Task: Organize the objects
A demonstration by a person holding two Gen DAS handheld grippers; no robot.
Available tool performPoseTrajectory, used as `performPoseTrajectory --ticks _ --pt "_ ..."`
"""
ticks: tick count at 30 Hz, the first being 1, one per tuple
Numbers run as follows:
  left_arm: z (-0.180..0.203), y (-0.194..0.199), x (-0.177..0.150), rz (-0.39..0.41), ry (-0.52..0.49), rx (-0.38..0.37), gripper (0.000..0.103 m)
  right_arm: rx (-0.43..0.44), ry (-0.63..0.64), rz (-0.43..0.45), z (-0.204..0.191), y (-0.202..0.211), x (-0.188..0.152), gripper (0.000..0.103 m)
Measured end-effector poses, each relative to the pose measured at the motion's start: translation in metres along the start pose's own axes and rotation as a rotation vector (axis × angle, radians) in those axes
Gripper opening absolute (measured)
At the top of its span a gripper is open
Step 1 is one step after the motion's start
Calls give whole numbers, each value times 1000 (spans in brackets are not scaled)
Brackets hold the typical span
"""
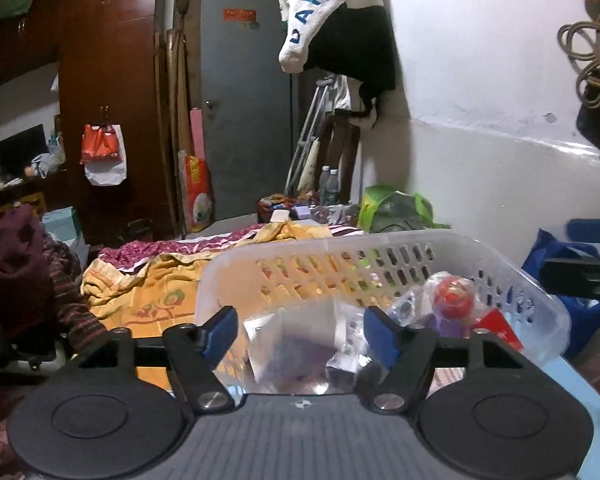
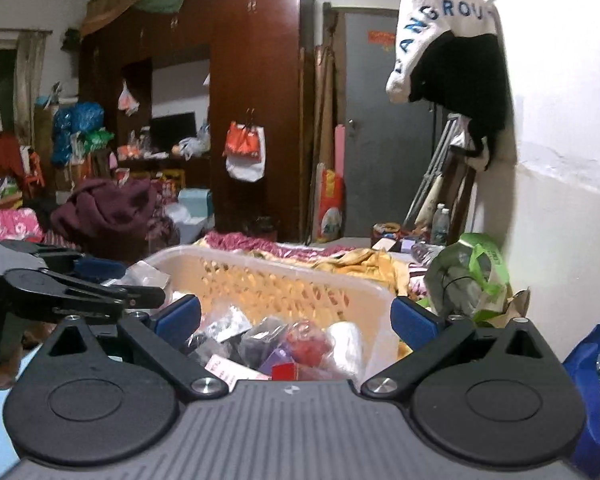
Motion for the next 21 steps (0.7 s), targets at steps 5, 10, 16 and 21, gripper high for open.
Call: performPoseTrajectory --ticks 5,10,16,21 --pt "4 21 -8 21 -21 -19 87 20 -26 5 1 3 -6 103" --pt "7 34 -13 33 -16 -3 95 15 -85 15 5 8 -9 103" --pt "12 36 -15 27 -61 35 96 -29 -55 -31 6 5 -14 103" --pt "11 39 -16 30 -50 38 96 2 -83 -50 9 6 -18 103"
Point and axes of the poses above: each gripper's, at about its wrist camera, not at the fingertips, and y roughly against the way its jaws point, z to its right, x to its top, the point moved 8 cm from there along -y, roughly the way its jaws point, and after that the axes turned 14 degrees about y, right-handed, at the moved point
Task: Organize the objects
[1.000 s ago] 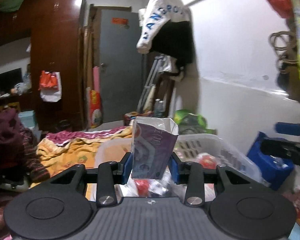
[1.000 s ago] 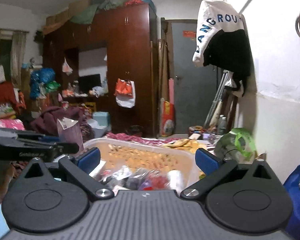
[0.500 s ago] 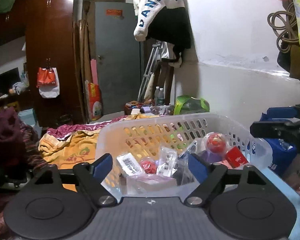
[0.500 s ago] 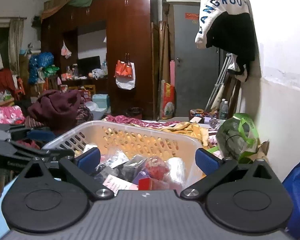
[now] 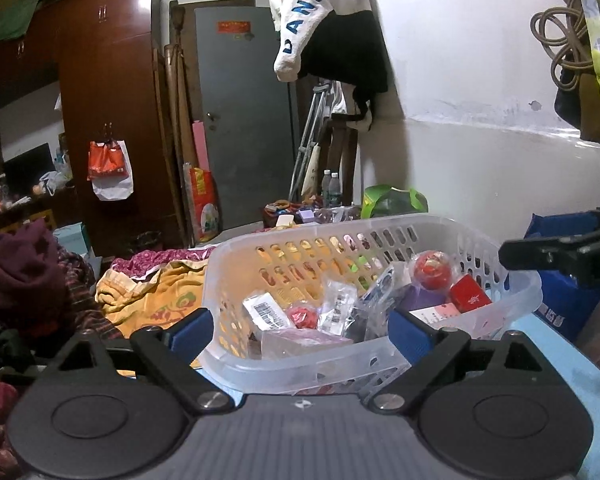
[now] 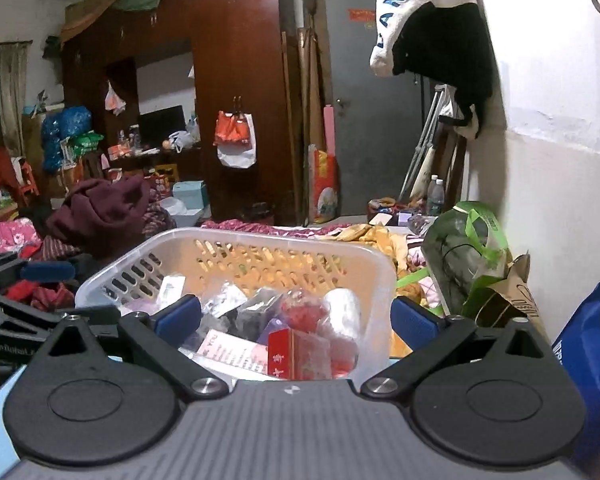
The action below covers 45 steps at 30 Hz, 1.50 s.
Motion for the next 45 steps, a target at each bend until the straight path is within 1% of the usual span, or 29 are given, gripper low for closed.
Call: performPoseTrajectory --ticks 6,12,20,24,26,33,45 --pt "0 -2 -3 -9 -5 5 96 -20 46 -23 -5 1 -8 103" --pt "2 0 -4 -6 -9 8 96 -21 10 -16 0 0 -10 103" --pt "6 0 -7 -11 -13 4 96 -17 26 -41 0 -1 -16 103" --pt "7 0 -8 -17 -8 -1 96 -34 3 -18 4 1 -15 103" --pt "5 1 -8 -17 2 -2 96 -24 -11 -14 6 3 -15 103" --pt "1 0 -7 -18 22 -1 96 -40 -11 -7 8 6 -14 103" --pt "7 -2 -11 -29 27 -20 96 -25 -6 -33 6 2 -19 103"
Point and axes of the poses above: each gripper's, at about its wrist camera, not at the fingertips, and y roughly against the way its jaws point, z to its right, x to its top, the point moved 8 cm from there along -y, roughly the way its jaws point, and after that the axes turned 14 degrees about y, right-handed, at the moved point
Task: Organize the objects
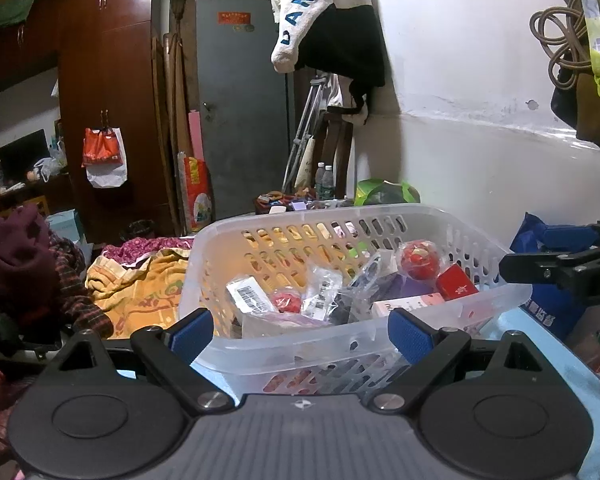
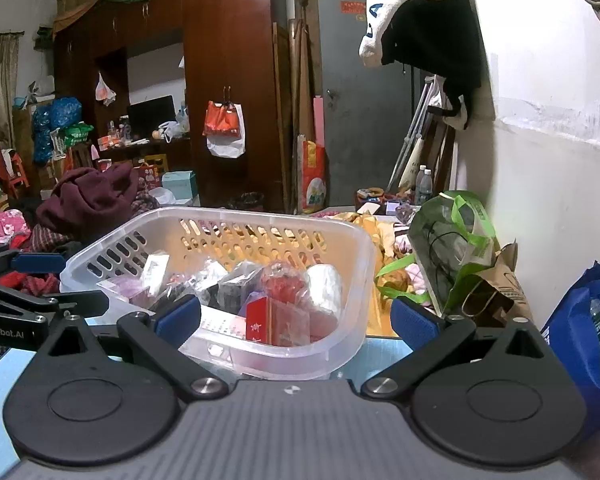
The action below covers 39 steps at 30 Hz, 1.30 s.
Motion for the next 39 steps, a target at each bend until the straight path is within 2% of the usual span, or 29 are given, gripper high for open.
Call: performPoseTrajectory --ticks 18,30,33,39 --pt "2 0 -3 8 13 -12 96 6 17 -5 -6 0 -2 103" --pt "0 4 -1 41 -14 28 96 9 11 -6 -7 -2 -5 103" --pt "-2 7 2 64 -8 42 96 10 15 -9 -7 -4 -6 103" --pt "-5 8 1 61 12 41 96 17 22 -14 -10 -6 -8 103"
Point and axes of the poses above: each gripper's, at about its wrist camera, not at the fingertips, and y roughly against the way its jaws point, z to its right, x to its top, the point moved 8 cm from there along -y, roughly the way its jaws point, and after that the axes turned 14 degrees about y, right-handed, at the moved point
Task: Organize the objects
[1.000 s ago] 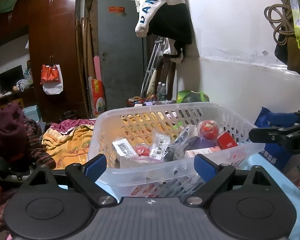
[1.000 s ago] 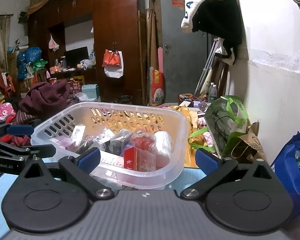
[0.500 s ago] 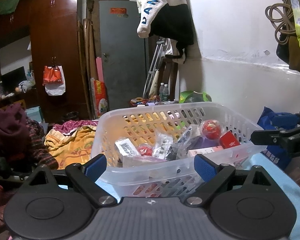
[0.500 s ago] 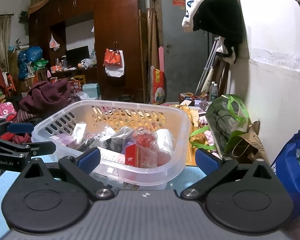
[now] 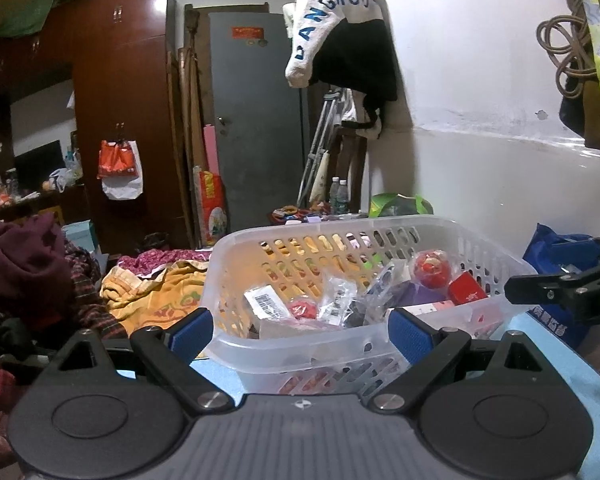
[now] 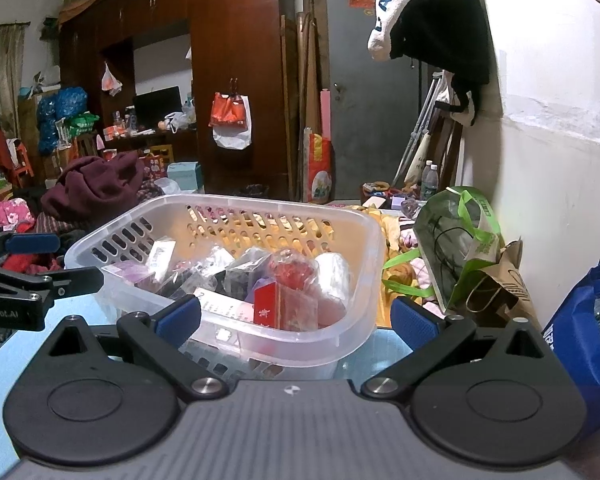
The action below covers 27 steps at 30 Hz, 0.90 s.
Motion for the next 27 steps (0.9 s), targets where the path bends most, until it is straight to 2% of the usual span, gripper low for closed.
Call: performPoseTrajectory --ticks 9,23,27 --pt "4 1 -3 5 -50 54 96 4 4 -6 0 -1 -2 103" --pt "15 0 -8 -8 -68 36 96 14 0 -4 1 1 -5 103" --pt "15 2 -8 14 -81 54 96 14 -10 -7 4 1 -7 103"
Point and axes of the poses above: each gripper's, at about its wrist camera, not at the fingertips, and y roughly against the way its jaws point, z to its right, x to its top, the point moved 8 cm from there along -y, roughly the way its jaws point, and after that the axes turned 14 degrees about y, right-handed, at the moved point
